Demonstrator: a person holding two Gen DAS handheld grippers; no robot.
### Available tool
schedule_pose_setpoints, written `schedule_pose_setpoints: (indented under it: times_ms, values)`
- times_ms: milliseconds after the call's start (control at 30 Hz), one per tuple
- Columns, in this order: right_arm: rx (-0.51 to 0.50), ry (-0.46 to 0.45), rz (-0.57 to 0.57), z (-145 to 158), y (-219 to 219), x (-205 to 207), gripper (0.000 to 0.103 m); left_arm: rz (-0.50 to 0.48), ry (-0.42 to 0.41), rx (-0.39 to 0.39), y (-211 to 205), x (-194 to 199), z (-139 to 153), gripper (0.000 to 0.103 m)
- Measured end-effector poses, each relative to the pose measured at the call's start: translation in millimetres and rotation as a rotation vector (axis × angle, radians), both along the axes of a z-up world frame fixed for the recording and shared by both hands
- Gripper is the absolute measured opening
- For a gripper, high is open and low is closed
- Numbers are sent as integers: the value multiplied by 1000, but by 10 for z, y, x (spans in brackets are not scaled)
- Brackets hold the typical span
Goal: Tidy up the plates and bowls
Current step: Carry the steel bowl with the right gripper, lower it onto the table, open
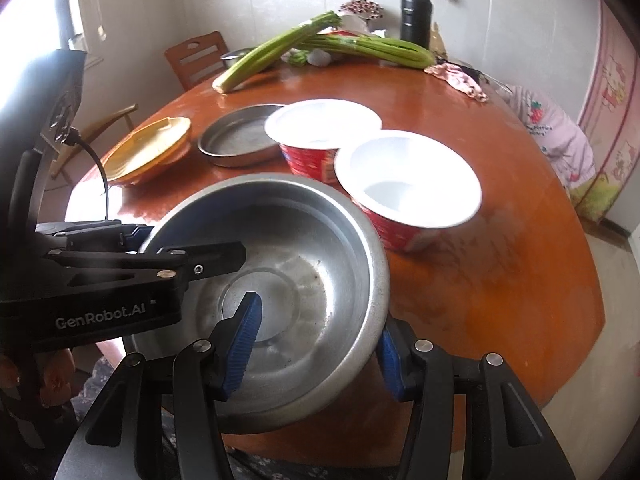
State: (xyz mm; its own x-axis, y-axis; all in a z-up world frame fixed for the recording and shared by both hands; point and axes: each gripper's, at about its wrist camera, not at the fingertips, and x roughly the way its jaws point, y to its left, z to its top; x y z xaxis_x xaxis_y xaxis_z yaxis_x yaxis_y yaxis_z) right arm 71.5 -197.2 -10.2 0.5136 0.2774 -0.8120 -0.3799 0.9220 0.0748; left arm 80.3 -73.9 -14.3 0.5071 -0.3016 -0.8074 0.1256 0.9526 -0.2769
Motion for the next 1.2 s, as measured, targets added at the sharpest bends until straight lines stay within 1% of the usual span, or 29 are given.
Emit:
schedule_pose_setpoints:
  times_ms: [200,400,767,1200]
  values:
    - [-13,0,32,-3,153,64,56,21,7,-12,141,23,-27,46]
    - [-20,21,24,-64,177,131,56,4,29,-6,107,113,-108,46]
    - [-16,70,5,-205,91,199,56,-28,32,25,-24,163,-157,46]
    - [6,82,-5,-211,-69,153,56,-66,33,70,-210,107,-167,46]
